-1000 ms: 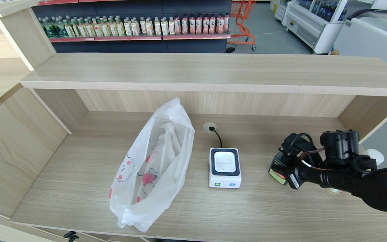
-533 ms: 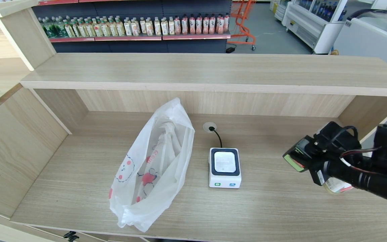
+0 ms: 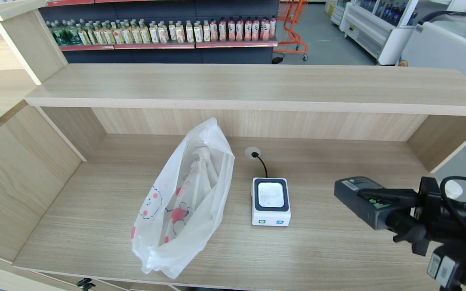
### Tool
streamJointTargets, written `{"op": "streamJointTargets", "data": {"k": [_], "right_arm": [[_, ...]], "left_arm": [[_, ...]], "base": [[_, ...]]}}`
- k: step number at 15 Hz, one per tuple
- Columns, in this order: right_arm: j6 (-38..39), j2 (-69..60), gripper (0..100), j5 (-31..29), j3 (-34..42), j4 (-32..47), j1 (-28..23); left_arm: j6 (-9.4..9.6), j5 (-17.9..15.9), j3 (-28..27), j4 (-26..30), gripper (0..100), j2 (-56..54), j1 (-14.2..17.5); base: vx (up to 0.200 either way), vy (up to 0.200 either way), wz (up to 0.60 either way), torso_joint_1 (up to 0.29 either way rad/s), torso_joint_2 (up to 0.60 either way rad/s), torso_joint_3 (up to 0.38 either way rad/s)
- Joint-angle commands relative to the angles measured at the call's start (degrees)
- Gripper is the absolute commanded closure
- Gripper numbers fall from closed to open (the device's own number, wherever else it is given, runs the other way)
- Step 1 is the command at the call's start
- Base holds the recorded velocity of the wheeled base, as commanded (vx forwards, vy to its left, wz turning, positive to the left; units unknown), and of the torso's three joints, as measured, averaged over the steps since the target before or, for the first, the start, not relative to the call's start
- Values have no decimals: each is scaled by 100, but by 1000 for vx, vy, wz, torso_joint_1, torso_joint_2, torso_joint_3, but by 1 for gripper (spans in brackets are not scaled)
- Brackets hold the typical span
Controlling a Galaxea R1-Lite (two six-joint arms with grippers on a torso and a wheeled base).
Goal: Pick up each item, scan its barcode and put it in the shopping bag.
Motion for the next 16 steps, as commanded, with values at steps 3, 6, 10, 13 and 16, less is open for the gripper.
{"op": "streamJointTargets", "data": {"k": [3, 6, 10, 13, 16], "right_arm": [[-4328, 90, 100, 1174, -134, 2489, 202], [-5101, 380, 100, 1183, -301, 2604, 1213], [-5330, 741, 100, 1174, -345, 1259, 2303], [-5347, 767, 100, 1183, -275, 1022, 2294], [-5338, 776, 100, 1192, -222, 916, 2311]], "left_arm": [[5, 3, 0, 0, 0, 9, 1], [-4, 3, 0, 0, 0, 9, 1], [5, 3, 0, 0, 0, 9, 1], [-4, 3, 0, 0, 0, 9, 1], [5, 3, 0, 0, 0, 9, 1]], "base": [[0, 0, 0, 0, 0, 0], [0, 0, 0, 0, 0, 0], [0, 0, 0, 0, 0, 0], [0, 0, 0, 0, 0, 0], [0, 0, 0, 0, 0, 0]]}}
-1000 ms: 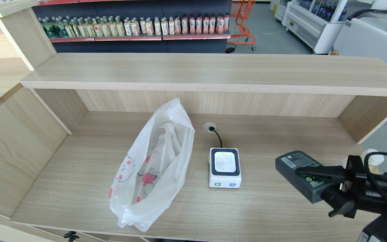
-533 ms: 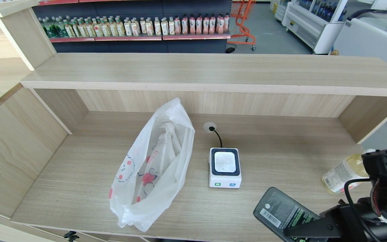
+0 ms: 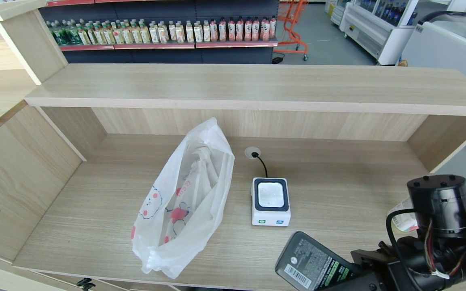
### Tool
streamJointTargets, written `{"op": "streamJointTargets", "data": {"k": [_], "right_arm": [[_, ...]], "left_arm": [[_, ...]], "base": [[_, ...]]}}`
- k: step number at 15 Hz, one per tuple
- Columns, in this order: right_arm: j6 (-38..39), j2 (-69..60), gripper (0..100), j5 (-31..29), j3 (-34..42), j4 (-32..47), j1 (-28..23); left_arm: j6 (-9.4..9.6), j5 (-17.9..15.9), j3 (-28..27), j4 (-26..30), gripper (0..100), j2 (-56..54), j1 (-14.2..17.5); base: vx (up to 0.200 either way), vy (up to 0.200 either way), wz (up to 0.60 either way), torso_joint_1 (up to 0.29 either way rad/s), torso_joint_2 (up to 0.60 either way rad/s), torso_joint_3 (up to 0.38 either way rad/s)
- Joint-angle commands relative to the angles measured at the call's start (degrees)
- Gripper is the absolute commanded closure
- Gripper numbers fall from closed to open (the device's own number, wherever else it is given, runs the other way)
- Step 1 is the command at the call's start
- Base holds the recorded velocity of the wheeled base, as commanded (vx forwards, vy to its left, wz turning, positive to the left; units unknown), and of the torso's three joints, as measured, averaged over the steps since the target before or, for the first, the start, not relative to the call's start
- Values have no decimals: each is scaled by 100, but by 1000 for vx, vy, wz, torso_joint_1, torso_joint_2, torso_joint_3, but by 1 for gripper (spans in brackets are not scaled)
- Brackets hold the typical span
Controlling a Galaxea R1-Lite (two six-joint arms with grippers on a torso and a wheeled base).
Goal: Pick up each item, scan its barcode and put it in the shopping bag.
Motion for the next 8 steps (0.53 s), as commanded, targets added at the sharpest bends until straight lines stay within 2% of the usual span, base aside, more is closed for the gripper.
{"op": "streamJointTargets", "data": {"k": [1, 8], "right_arm": [[5, 51, 100, 2, -33, -5, 16], [-4, -37, 100, 28, -7, -146, 7]], "left_arm": [[-9, 3, 0, 6, 0, 9, 10], [0, 3, 0, -3, 0, 9, 1]], "base": [[0, 0, 0, 0, 0, 0], [0, 0, 0, 0, 0, 0]]}}
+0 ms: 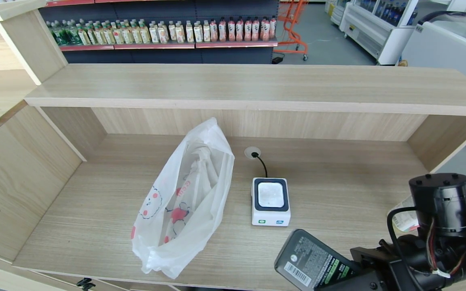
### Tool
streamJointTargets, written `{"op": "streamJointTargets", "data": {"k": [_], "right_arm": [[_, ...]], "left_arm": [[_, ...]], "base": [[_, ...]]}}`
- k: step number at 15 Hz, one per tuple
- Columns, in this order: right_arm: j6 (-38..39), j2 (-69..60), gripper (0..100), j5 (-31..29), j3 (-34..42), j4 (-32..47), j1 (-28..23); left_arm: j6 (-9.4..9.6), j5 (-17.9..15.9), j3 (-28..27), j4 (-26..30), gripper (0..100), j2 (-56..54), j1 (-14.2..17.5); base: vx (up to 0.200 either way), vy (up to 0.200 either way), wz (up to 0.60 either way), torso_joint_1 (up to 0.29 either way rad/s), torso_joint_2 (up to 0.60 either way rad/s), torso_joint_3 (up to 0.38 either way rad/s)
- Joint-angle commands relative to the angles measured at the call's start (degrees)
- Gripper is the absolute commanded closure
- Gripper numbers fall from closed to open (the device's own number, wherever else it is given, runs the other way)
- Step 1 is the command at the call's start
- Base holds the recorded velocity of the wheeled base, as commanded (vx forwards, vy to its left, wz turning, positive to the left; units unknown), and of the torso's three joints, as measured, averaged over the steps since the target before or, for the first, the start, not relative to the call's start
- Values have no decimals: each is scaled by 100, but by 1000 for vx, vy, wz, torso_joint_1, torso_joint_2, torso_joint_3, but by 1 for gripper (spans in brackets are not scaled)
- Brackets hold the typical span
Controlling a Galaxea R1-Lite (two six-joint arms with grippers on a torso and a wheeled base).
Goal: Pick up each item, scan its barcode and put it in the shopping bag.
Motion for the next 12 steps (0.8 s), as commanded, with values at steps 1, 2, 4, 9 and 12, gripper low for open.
{"op": "streamJointTargets", "data": {"k": [1, 2, 4, 9, 12], "right_arm": [[-4, -53, 100, 3, 4, -3, 10], [-4, -88, 100, 3, 13, -3, 10], [-4, -114, 100, -6, 57, -3, 10], [1103, -351, 100, -6, -207, 41, -34], [5278, -1230, 100, -595, -163, 32, -649]], "left_arm": [[2, 3, 0, -3, 0, 9, 1], [-6, 3, 0, -3, 0, 9, 1], [-6, 3, 0, -3, 0, 9, 1], [-6, 3, 0, -3, 0, 9, 1], [2, 3, 0, -3, 0, 9, 1]], "base": [[0, 0, 0, 0, 0, 0], [0, 0, 0, 0, 0, 0], [0, 0, 0, 0, 0, 0], [0, 0, 0, 0, 0, 0], [0, 0, 0, 0, 0, 0]]}}
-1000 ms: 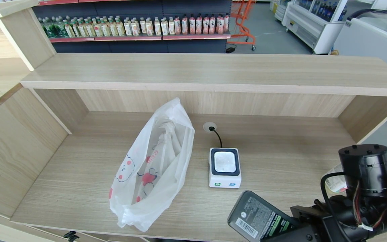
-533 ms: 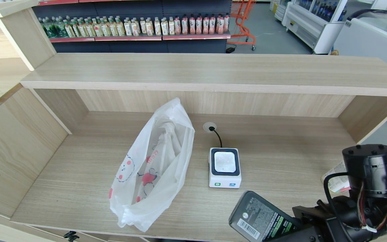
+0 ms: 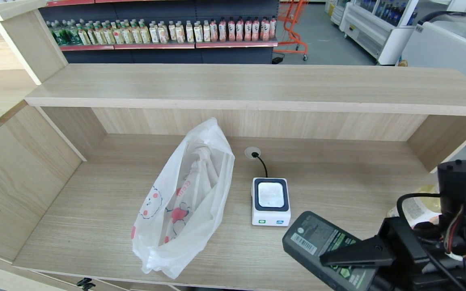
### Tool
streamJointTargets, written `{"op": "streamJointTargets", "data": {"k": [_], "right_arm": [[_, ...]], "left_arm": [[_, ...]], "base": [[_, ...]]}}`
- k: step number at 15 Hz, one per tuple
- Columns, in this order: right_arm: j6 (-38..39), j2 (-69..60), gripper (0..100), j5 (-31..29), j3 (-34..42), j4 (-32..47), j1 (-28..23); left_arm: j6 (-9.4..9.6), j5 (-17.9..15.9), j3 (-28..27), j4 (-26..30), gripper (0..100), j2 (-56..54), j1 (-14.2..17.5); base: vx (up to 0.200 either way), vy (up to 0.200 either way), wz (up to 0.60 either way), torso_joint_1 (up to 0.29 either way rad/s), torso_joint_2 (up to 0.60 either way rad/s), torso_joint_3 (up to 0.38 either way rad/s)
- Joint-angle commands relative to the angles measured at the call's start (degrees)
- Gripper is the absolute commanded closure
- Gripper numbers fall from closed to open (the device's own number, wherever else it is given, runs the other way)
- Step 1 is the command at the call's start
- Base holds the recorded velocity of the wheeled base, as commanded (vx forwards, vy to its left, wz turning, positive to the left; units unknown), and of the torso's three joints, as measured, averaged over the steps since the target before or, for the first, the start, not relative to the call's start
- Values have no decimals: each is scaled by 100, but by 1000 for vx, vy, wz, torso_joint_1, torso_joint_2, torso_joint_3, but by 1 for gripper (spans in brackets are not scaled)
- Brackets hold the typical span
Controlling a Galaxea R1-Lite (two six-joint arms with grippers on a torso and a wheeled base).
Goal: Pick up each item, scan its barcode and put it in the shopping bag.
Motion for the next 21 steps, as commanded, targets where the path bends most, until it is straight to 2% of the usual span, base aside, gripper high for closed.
{"op": "streamJointTargets", "data": {"k": [1, 2, 3, 5, 6, 7, 8, 9, 10, 11, 12, 14, 21], "right_arm": [[2206, -858, 100, -774, 69, -30, -449], [3665, -1289, 100, -1468, 8, -153, -906], [4694, -1526, 100, -1486, 210, -162, -1574], [5027, -1667, 100, -1143, 324, -100, -2066], [6390, -1684, 100, -1178, 263, -48, -2479], [7884, -1570, 100, -1468, 148, -56, -2567], [9325, -1377, 100, -2295, 17, -12, -2523], [10890, -1219, 100, -3007, -10, -12, -2083], [12182, -1078, 100, -3367, -71, -12, -1591], [13887, -841, 100, -3877, -247, -4, -1002], [14511, -489, 100, -4211, -370, -4, -712], [14889, 284, 100, -4422, -520, -56, -475], [15029, 1585, 100, -4422, -1838, -12, 79]], "left_arm": [[-4, 3, 0, 0, 0, 9, 1], [-4, 3, 0, 0, 0, 9, 1], [5, 3, 0, 0, 0, 9, 1], [-4, 3, 0, 0, 0, 9, 10], [-4, 3, 0, 0, 0, 9, 10], [-4, 3, 0, 0, 0, 9, 1], [-4, 3, 0, 0, 0, 9, 1], [-4, 3, 0, 8, 0, 9, 1], [5, 3, 0, 0, 0, 9, 1], [-4, 3, 0, 0, 0, 9, 1], [5, 3, 0, 0, 0, 9, 1], [5, 3, 0, 0, 0, 9, 1], [-4, 3, 0, 0, 0, 9, 1]], "base": [[0, 0, 0, 0, 0, 0], [0, 0, 0, 0, 0, 0], [0, 0, 0, 0, 0, 0], [0, 0, 0, 0, 0, 0], [0, 0, 0, 0, 0, 0], [0, 0, 0, 0, 0, 0], [0, 0, 0, 0, 0, 0], [0, 0, 0, 0, 0, 0], [0, 0, 0, 0, 0, 0], [0, 0, 0, 0, 0, 0], [0, 0, 0, 0, 0, 0], [0, 0, 0, 0, 0, 0], [0, 0, 0, 0, 0, 0]]}}
